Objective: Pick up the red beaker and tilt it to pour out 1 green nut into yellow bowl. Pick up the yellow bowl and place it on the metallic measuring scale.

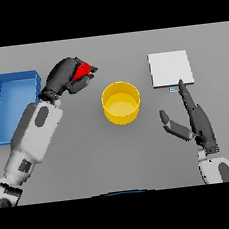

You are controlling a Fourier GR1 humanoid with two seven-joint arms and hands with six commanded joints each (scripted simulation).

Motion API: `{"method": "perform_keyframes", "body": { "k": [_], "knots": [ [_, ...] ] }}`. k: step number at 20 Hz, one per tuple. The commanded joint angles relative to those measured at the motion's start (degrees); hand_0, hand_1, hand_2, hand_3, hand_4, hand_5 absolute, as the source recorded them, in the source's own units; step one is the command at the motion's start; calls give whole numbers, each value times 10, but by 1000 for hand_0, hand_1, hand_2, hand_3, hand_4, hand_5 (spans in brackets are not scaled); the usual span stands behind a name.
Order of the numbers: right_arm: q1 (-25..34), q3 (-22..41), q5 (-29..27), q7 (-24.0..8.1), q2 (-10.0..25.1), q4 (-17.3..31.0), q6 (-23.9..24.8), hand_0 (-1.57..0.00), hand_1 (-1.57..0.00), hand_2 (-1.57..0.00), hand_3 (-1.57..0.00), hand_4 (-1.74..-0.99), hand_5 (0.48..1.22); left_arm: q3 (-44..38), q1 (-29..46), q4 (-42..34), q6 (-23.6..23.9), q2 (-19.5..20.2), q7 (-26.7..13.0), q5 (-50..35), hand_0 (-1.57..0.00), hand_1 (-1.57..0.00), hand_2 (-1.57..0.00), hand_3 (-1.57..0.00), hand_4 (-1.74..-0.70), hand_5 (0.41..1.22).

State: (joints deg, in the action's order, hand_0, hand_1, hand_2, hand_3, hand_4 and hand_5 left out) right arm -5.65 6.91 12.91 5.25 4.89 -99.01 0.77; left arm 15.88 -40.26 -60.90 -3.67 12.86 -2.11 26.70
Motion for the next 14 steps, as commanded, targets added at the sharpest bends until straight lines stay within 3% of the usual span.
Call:
{"method": "perform_keyframes", "body": {
  "k": [1, 7, 8, 11, 14],
  "knots": [
    [1, 1, 2, -5, -1, 1, 0, 1, 1, 1, 1, -1178, 667, 14, -10, 1, -7, 2, -10, 17, -1570, -1570, -1570, -1569, -1740, 1139],
    [-1, 0, -6, -4, -8, 2, 0, 1, 1, 1, 1, -1187, 676, 123, -68, 30, -58, 22, -39, 155, -1571, -1571, -1571, -1571, -1741, 1197],
    [-5, 2, -6, -5, -11, 1, 0, 1, 1, 1, 1, -1191, 675, 137, -83, 36, -77, 25, -43, 171, -1571, -1571, -1571, -1571, -1689, 1202],
    [-9, 1, -16, -9, -15, -2, -4, 1, 1, 1, 1, -1195, 671, 180, -123, 57, -107, 32, -25, 222, -1571, -1571, -1571, -1383, -1710, 1211],
    [-14, -2, -30, -13, -24, 0, -7, 1, 1, 1, 1, -1202, 651, 219, -162, 81, -146, 33, -7, 261, -1571, -1571, -1571, -1332, -1718, 1216]
  ]
}}
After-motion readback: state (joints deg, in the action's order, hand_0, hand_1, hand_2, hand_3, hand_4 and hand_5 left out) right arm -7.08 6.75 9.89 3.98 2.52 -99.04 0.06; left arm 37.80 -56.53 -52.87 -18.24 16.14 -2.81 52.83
